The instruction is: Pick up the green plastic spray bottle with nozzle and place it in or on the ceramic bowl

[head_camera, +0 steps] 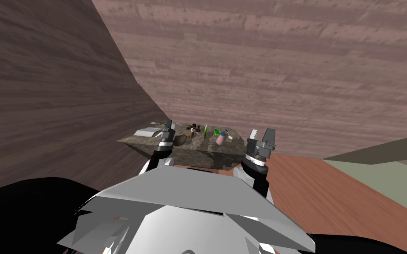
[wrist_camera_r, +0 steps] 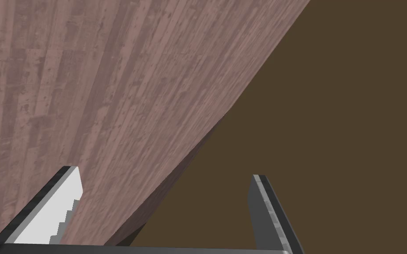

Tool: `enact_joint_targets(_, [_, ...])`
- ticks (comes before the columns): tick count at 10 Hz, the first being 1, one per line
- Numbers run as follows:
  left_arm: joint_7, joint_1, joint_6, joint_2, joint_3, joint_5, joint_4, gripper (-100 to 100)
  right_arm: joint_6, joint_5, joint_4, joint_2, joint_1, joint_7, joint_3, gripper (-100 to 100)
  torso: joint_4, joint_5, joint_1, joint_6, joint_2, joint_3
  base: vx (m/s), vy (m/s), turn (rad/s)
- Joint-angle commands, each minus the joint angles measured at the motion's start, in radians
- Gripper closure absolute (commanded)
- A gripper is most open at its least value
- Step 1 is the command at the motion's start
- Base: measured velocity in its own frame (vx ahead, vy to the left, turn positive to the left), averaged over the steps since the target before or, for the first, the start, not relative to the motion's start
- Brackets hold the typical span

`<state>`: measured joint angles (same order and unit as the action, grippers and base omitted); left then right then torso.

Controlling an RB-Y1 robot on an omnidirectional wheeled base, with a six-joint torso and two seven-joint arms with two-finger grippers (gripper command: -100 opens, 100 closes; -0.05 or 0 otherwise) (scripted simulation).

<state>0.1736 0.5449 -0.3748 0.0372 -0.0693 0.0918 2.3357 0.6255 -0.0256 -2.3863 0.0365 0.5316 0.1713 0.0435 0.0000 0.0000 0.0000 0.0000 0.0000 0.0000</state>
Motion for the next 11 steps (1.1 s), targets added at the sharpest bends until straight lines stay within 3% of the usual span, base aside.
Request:
enact_joint_targets(1, [0.002,-0.001,0.007,-0.038,0.002,0.003,-0.005,-100,0.0,0.0,0.0,0.0,0.0,0.0,0.0,0,0.0,0.0,0.0,0.0,0.0,0.0,0.0,-0.014,-0.03])
enact_joint_targets(6, [0.014,-0.013,0.057,-0.17,0.017,0.024,-0.043,-100,0.0,0.0,0.0,0.0,0.0,0.0,0.0,0,0.0,-0.001,-0.004,0.0,0.0,0.0,0.0,-0.046,-0.057])
enact_joint_targets(11, [0.034,-0.03,0.14,-0.257,0.042,0.058,-0.102,-100,0.0,0.0,0.0,0.0,0.0,0.0,0.0,0,0.0,-0.001,-0.006,0.0,0.0,0.0,-0.004,-0.078,-0.094])
